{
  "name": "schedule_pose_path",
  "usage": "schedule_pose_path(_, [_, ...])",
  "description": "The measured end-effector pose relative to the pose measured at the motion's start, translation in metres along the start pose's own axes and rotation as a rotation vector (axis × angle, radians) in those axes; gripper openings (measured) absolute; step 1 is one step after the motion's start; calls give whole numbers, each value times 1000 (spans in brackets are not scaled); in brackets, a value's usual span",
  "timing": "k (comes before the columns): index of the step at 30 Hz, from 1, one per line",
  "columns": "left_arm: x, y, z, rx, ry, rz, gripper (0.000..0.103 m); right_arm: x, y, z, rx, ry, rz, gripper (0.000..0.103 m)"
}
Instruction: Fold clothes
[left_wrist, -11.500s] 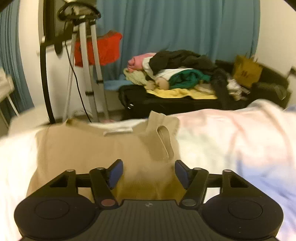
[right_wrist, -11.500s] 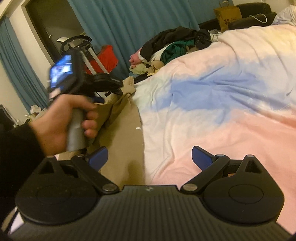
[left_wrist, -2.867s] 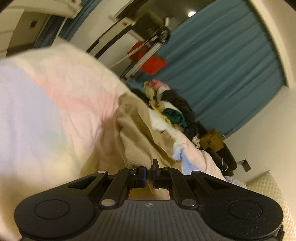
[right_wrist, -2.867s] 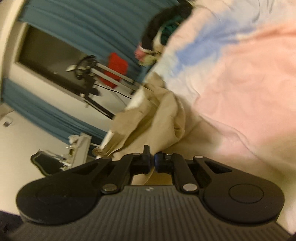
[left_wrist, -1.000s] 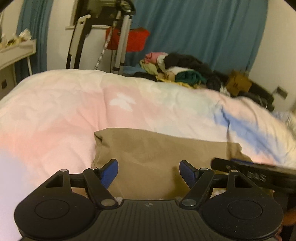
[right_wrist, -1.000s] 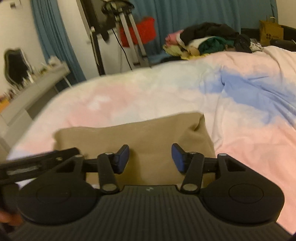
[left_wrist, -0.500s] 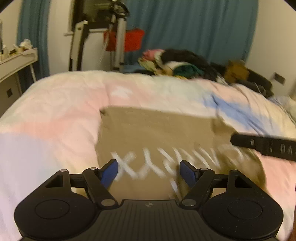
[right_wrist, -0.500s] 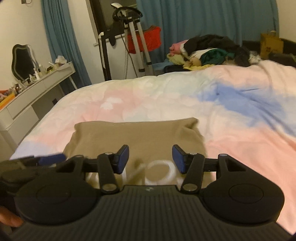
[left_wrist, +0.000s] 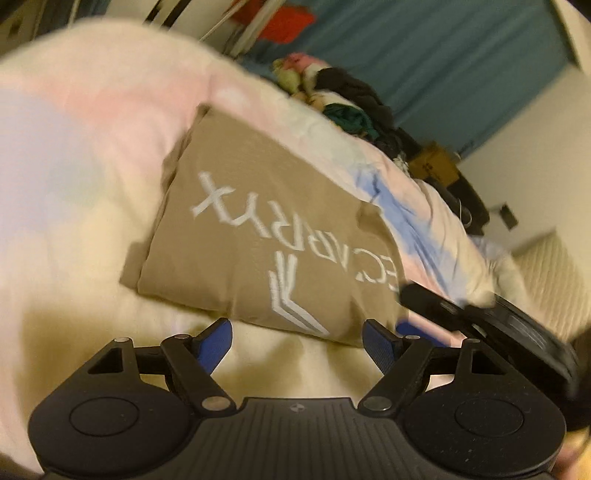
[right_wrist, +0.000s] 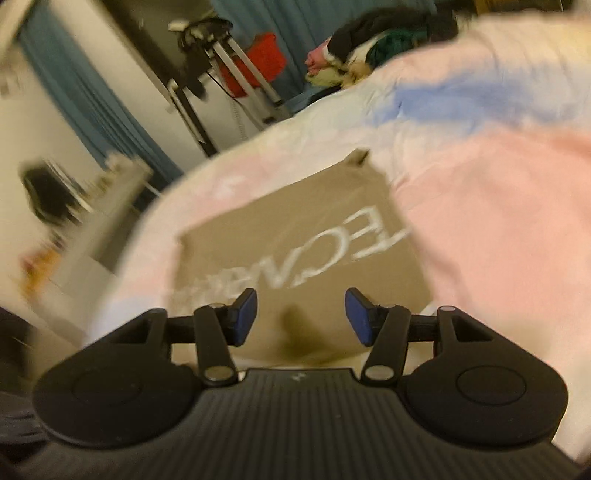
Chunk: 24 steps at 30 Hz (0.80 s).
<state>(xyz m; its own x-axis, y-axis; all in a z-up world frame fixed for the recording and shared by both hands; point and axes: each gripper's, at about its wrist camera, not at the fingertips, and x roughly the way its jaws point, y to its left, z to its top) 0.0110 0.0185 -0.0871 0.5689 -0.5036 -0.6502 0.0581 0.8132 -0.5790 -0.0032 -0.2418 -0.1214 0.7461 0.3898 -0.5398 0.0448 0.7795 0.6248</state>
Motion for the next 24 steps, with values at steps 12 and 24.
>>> schedule_pose_path(12, [15, 81, 4, -580, -109, -99, 29, 50, -46, -16, 468, 117, 178, 81])
schedule_pose_path(24, [-5, 79, 3, -558, -168, -179, 20, 44, -73, -17, 677, -50, 93, 52])
